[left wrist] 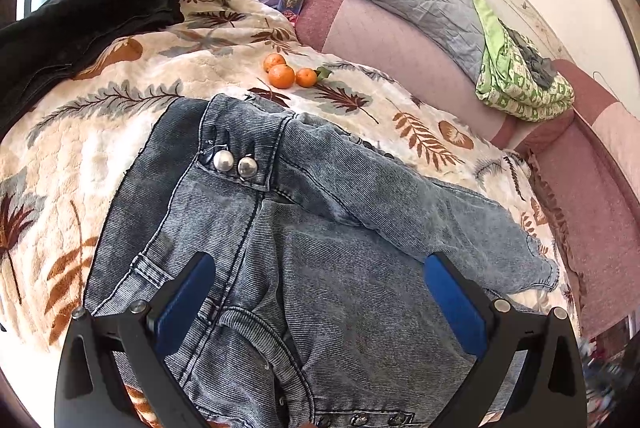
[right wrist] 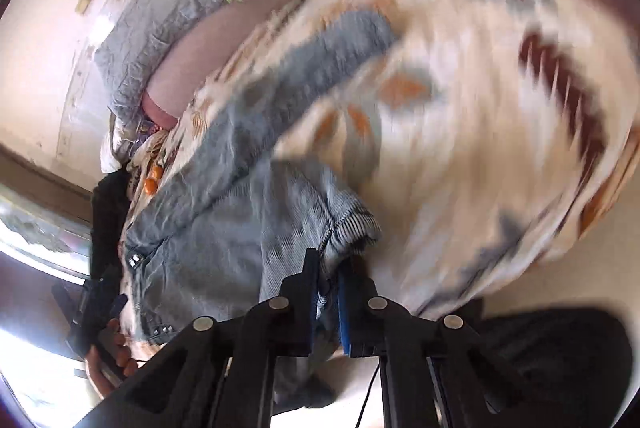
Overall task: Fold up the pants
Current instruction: 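Move the right gripper to a jeans leg hem and close on it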
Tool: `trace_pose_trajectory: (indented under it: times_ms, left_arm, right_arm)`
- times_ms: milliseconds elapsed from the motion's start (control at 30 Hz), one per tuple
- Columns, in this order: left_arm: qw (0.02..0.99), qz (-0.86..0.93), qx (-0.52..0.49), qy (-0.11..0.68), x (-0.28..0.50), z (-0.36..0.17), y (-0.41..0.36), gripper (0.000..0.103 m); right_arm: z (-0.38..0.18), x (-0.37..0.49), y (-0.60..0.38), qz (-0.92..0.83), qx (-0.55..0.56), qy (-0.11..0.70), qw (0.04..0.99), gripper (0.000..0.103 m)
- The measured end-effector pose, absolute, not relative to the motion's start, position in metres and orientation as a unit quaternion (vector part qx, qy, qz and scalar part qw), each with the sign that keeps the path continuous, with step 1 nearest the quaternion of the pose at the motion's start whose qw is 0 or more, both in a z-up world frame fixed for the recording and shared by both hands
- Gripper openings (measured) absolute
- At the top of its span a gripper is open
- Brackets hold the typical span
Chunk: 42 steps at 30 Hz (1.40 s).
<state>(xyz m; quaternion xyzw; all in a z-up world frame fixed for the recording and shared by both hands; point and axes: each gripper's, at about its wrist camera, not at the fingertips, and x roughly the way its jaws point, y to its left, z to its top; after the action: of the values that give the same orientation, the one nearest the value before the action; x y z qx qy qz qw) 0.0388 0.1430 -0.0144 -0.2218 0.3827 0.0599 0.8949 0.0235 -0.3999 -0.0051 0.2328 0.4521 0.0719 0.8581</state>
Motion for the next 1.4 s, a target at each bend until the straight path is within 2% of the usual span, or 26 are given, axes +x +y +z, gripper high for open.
trace_pose_trajectory:
  times_ms: [100, 167, 267, 333, 400, 467, 500, 533, 633, 700, 767, 800, 867, 900, 933, 967, 1033, 1100, 1167, 1233, 1300, 1367, 1400]
  left_arm:
    - [0.895, 0.06, -0.213, 0.386, 0.042, -0.016, 0.138, 0.103]
    - [0.896, 0.06, -0.204, 0.39, 0.044, -0.017, 0.135, 0.103]
    - [0.897, 0.059, -0.192, 0.395, 0.046, -0.018, 0.129, 0.103]
    - [0.896, 0.06, -0.181, 0.401, 0.047, -0.019, 0.125, 0.103]
    - [0.898, 0.065, -0.168, 0.402, 0.046, -0.019, 0.123, 0.103]
    - [0.902, 0.069, -0.154, 0.398, 0.045, -0.017, 0.121, 0.103]
    - [0.903, 0.071, -0.15, 0.397, 0.045, -0.017, 0.121, 0.103]
    - [0.902, 0.073, -0.148, 0.399, 0.047, -0.018, 0.12, 0.103]
    - [0.898, 0.075, -0.149, 0.406, 0.051, -0.02, 0.119, 0.103]
    - [0.898, 0.081, -0.152, 0.404, 0.051, -0.02, 0.12, 0.103]
    - [0.898, 0.087, -0.159, 0.402, 0.049, -0.019, 0.125, 0.103]
    - [0.898, 0.092, -0.162, 0.4, 0.047, -0.018, 0.129, 0.103]
    - [0.896, 0.105, -0.17, 0.397, 0.043, -0.018, 0.139, 0.103]
    - [0.893, 0.11, -0.176, 0.398, 0.041, -0.018, 0.145, 0.103]
    - [0.89, 0.114, -0.185, 0.4, 0.039, -0.02, 0.152, 0.103]
    - [0.887, 0.118, -0.194, 0.401, 0.037, -0.021, 0.158, 0.103]
    - [0.883, 0.123, -0.21, 0.401, 0.034, -0.022, 0.167, 0.103]
    - [0.883, 0.127, -0.211, 0.4, 0.033, -0.023, 0.169, 0.103]
    - [0.885, 0.127, -0.198, 0.402, 0.034, -0.022, 0.165, 0.103]
    - [0.888, 0.125, -0.181, 0.405, 0.035, -0.022, 0.159, 0.103]
    - [0.888, 0.122, -0.155, 0.416, 0.038, -0.024, 0.151, 0.103]
    - [0.879, 0.129, -0.125, 0.442, 0.044, -0.033, 0.145, 0.103]
    - [0.871, 0.134, -0.114, 0.46, 0.048, -0.039, 0.144, 0.103]
  right_arm:
    - [0.044, 0.051, -0.417, 0.052, 0.157, 0.414, 0.895, 0.008]
    - [0.061, 0.08, -0.421, 0.022, 0.065, 0.404, 0.912, 0.008]
    - [0.025, 0.13, -0.45, -0.03, 0.02, 0.45, 0.892, 0.009]
    - [-0.017, 0.147, -0.475, -0.077, 0.027, 0.496, 0.864, 0.011]
    - [-0.031, 0.133, -0.488, -0.064, 0.088, 0.492, 0.864, 0.014]
    - [-0.026, 0.114, -0.486, -0.031, 0.13, 0.469, 0.873, 0.033]
    - [-0.019, 0.109, -0.48, -0.023, 0.128, 0.459, 0.879, 0.053]
    - [-0.009, 0.105, -0.472, -0.007, 0.12, 0.446, 0.887, 0.066]
    - [0.01, 0.119, -0.449, 0.037, 0.098, 0.438, 0.893, 0.073]
    - [0.001, 0.146, -0.442, 0.045, 0.096, 0.466, 0.879, 0.078]
    - [-0.035, 0.174, -0.438, 0.06, 0.119, 0.53, 0.838, 0.077]
    - [-0.056, 0.183, -0.434, 0.073, 0.122, 0.564, 0.814, 0.065]
    - [-0.064, 0.182, -0.414, 0.068, 0.048, 0.57, 0.818, 0.06]
    - [-0.06, 0.181, -0.407, 0.072, 0.025, 0.572, 0.817, 0.044]
    - [-0.055, 0.179, -0.404, 0.069, 0.008, 0.57, 0.819, 0.014]
    - [-0.048, 0.178, -0.404, 0.066, -0.01, 0.566, 0.821, 0.011]
    - [-0.033, 0.174, -0.401, 0.03, -0.08, 0.534, 0.841, 0.011]
    - [-0.027, 0.173, -0.407, 0.016, -0.079, 0.517, 0.852, 0.011]
    - [-0.041, 0.177, -0.407, -0.018, -0.108, 0.506, 0.856, 0.011]
    - [-0.067, 0.192, -0.405, -0.03, -0.12, 0.532, 0.837, 0.016]
    - [-0.061, 0.188, -0.401, -0.036, -0.125, 0.511, 0.85, 0.017]
    - [-0.043, 0.18, -0.412, -0.027, -0.072, 0.502, 0.862, 0.036]
    - [-0.029, 0.17, -0.417, -0.037, -0.054, 0.482, 0.873, 0.049]
